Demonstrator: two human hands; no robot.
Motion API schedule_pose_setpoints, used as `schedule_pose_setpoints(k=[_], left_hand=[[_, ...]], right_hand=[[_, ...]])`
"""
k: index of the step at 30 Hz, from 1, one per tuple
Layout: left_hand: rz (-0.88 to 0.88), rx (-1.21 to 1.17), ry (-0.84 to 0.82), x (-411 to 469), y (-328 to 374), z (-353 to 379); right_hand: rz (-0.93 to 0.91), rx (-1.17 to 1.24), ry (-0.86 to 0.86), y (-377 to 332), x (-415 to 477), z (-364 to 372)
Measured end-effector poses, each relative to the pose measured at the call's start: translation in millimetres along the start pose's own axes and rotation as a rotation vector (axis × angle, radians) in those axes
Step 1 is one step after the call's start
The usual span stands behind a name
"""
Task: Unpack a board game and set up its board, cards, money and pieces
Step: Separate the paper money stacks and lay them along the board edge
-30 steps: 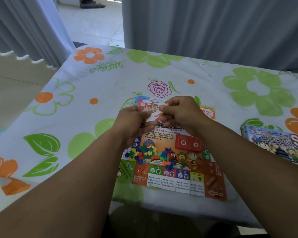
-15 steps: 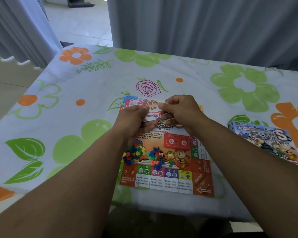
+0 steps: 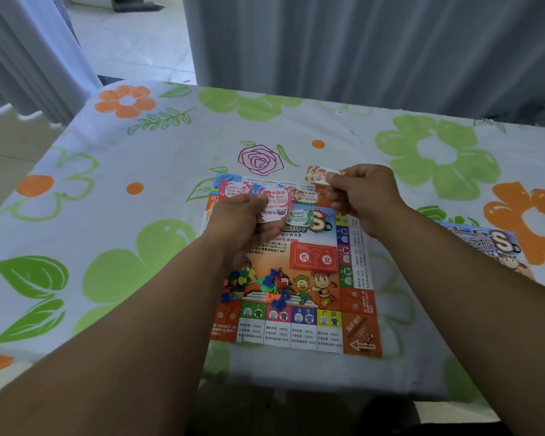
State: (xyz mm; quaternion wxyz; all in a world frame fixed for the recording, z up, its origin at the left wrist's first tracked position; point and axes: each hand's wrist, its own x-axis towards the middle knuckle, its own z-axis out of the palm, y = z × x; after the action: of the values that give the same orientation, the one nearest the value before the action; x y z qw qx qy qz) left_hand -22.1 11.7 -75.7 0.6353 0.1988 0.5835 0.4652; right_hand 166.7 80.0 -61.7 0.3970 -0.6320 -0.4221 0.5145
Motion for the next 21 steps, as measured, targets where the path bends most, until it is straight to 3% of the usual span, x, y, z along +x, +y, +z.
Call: schedule_pose_setpoints(k=[8,21], left_hand=[[0.001,0.009,0.005,1.3,-1.8,5.0],[-0.035,0.042,0.041,2.8,-1.3,-3.5]], right_hand=[[0.003,0.025,0.052,2.8,7.4,-7.5],[0.070,-0.230,-0.005,16.8,17.5,22.6]])
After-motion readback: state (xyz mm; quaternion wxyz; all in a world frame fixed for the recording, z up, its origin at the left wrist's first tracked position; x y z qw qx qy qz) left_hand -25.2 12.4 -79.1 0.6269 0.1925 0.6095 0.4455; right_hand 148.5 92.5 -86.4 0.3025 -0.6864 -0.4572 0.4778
